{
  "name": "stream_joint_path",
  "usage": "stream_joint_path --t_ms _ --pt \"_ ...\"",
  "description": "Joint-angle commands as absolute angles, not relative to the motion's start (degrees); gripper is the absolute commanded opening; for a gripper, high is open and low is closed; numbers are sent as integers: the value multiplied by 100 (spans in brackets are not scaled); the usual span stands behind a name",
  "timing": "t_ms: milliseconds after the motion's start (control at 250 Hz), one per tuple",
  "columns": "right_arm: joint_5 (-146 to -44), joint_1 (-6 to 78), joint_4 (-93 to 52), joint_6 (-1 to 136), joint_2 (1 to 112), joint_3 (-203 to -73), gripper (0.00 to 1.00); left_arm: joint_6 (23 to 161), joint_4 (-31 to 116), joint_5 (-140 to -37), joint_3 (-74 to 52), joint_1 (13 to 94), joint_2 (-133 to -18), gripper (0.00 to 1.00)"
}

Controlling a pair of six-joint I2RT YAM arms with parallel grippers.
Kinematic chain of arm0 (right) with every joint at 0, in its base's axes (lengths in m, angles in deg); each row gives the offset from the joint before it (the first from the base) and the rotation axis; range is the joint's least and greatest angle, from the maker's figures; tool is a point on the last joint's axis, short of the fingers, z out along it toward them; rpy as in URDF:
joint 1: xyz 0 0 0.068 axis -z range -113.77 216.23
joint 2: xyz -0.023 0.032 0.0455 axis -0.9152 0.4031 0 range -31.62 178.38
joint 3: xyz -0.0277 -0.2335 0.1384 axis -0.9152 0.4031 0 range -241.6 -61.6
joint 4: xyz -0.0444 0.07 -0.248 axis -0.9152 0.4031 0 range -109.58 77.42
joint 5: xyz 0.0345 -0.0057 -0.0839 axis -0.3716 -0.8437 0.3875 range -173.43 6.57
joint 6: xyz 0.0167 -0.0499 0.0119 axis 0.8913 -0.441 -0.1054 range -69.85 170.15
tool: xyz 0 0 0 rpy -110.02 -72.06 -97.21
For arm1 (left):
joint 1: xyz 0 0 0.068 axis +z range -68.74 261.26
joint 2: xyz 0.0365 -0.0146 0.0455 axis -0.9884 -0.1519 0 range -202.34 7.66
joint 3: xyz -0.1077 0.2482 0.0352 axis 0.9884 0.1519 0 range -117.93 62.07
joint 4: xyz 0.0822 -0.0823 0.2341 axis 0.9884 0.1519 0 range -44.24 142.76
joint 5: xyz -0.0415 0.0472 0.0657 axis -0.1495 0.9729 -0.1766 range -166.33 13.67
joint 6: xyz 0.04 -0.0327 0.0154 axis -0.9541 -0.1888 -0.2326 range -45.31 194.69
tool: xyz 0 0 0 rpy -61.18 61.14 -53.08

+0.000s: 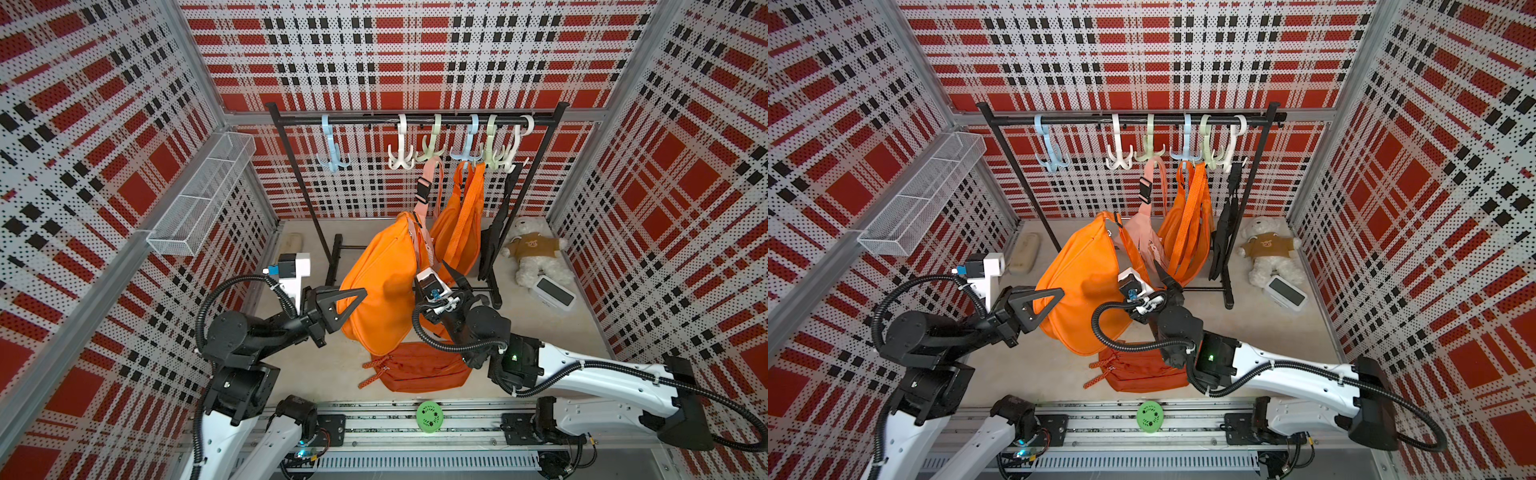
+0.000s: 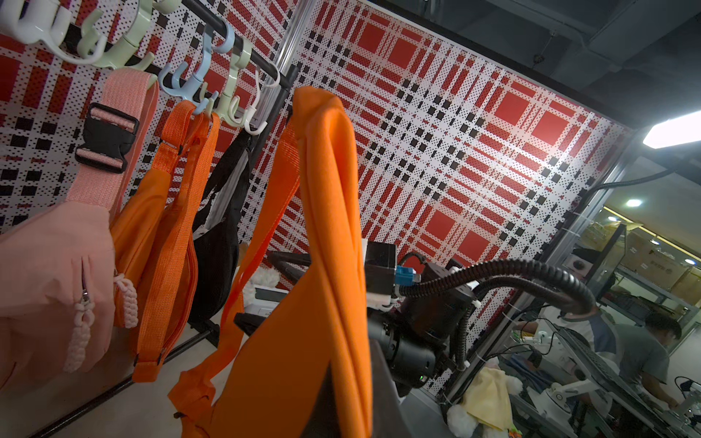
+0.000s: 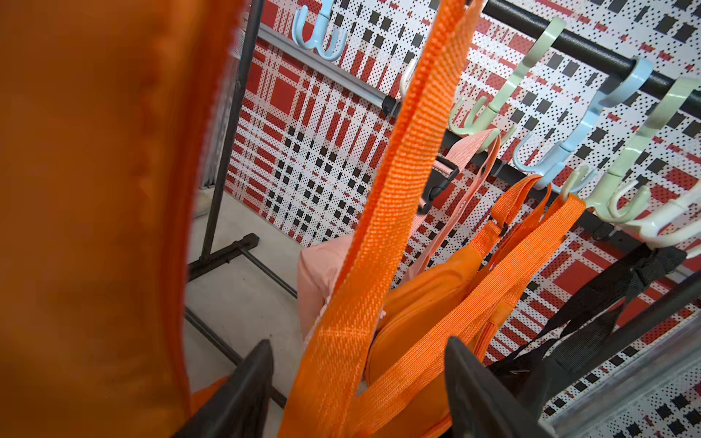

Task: Hang the bag on a hook
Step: Hang the bag on the hook.

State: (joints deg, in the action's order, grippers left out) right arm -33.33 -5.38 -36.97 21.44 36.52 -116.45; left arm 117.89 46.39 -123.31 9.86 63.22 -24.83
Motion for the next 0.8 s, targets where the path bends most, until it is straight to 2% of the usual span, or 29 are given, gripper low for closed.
stream_joint_path --t_ms 0,72,172,244,316,404,640,796 --pt "-3239 -452 -4538 1690 3827 -11938 66 11754 4576 -12199 940 6327 -2390 0" --pt "-3409 -245 -4339 1882 3903 -12048 66 11764 4582 -12153 976 6316 -2360 0" --pt "-3920 105 -3887 2377 3881 -12158 59 11767 4588 -12060 1041 6278 -2323 0" --pt "-4346 351 -3583 2712 3807 -12226 42 11782 4584 -12004 1087 6247 -2309 0" --pt "-4583 532 -3501 2913 3709 -12223 20 11766 4611 -11960 1101 6254 -2291 0" --pt "-4685 671 -3540 3016 3599 -12171 0 11703 4670 -11896 1098 6263 -2271 0" --pt "-5665 1189 -3065 3573 3499 -12377 0 11367 5308 -11326 1027 6351 -2349 0" --pt "-6086 1501 -3004 3789 3679 -12594 0 11617 4913 -11440 1111 6626 -2519 0"
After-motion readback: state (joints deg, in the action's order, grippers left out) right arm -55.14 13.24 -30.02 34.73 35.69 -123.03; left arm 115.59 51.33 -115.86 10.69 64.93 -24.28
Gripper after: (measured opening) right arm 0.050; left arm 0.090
